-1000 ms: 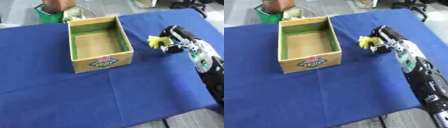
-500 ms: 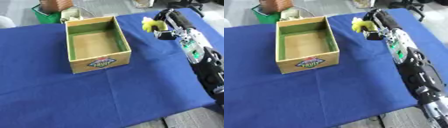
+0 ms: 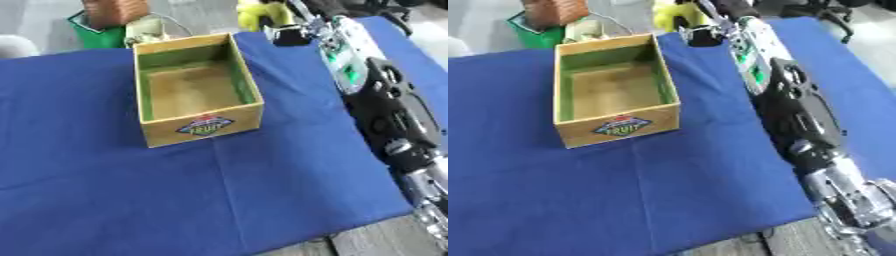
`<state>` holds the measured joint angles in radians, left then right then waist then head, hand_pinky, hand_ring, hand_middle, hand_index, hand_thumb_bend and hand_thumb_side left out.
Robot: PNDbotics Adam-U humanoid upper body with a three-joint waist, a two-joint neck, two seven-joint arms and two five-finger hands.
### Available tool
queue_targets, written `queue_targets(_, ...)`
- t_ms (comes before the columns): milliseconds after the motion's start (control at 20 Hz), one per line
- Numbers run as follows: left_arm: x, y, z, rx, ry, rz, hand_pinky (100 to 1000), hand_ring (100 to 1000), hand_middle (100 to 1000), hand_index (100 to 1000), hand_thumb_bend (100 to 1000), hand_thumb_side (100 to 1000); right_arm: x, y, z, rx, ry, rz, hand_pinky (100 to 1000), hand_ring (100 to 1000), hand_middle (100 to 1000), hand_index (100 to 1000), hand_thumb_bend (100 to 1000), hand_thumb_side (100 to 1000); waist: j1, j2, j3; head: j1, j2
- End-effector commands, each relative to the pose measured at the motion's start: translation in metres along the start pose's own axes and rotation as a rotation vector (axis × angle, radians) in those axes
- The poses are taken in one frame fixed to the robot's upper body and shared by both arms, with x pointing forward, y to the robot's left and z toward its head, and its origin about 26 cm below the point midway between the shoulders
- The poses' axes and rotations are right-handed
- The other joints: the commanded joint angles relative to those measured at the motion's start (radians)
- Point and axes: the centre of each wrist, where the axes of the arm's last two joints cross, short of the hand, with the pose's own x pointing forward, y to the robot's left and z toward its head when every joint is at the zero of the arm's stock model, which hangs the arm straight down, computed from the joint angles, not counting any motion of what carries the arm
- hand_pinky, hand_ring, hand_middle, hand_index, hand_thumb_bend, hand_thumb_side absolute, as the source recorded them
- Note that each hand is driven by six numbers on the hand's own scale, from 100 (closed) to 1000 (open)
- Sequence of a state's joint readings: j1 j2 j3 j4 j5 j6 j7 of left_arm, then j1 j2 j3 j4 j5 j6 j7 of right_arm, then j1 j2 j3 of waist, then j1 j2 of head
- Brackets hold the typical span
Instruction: Pick up objects on the table and place them in the box.
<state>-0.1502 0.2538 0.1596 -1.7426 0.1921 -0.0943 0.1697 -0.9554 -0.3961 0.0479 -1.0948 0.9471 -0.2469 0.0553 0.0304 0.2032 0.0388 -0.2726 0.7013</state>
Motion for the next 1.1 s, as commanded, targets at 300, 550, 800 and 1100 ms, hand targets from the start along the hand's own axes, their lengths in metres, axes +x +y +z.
queue_targets(300,0.006,-0.003,-0.003,-0.018,-0.023,0.008,473,402,454,609,795,188,0.03,0.032,-0.029,0.089,-0.039,-0.047,564,617,137,218,100,100,0.006,-0.01,0.019,-0.013,-0.013)
queue_targets(550,0.005,-0.004,-0.003,-0.022,-0.022,0.012,473,402,454,609,794,188,0.04,0.058,-0.03,0.184,-0.047,-0.061,643,720,258,366,100,100,0.007,-0.008,0.02,-0.012,-0.011)
queue_targets(800,0.005,-0.003,-0.003,-0.02,-0.021,0.011,473,402,454,609,796,187,0.038,0.067,-0.027,0.277,-0.034,-0.049,745,848,627,772,100,261,0.007,-0.008,0.014,-0.011,-0.009)
queue_targets(1100,0.005,-0.003,-0.003,-0.015,-0.02,0.014,474,403,454,609,794,186,0.027,0.053,-0.022,0.248,-0.006,-0.067,816,929,842,930,225,464,0.003,-0.005,0.006,-0.005,-0.007)
